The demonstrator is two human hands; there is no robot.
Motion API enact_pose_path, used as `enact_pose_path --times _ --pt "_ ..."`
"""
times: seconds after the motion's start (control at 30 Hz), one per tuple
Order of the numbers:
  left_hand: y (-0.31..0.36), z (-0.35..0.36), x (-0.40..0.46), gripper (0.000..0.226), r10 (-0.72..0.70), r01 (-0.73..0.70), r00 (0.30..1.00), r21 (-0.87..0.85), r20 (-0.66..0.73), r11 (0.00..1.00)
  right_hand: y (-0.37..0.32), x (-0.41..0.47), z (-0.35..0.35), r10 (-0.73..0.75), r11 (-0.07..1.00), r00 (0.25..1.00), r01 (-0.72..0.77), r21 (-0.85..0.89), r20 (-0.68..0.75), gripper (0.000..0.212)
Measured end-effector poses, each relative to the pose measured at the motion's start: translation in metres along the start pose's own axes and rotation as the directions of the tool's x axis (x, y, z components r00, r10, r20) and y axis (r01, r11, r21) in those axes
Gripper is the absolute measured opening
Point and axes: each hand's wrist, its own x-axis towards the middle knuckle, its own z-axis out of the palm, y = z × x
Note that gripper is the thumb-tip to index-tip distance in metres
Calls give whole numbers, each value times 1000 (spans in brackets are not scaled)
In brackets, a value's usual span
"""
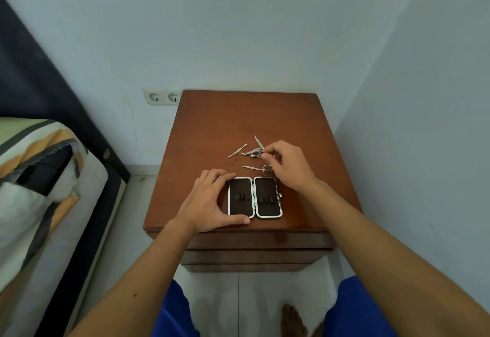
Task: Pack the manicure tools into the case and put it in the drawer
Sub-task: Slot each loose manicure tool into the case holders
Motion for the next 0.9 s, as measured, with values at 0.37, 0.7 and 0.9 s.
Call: enact_pose_path --times 0.37,0.7,0.9 --pt "2 -2 2 123 -17 17 1000 11 15 1000 -6 -34 0 160 904 966 -225 362 203 19" --pt "6 -3 1 119 -28 27 999 13 20 1000 -9 -46 4 132 973 957 -174 148 260 18" --pt "8 -5 0 118 -45 45 999 4 25 999 -8 -61 4 14 1000 965 -12 -11 262 30"
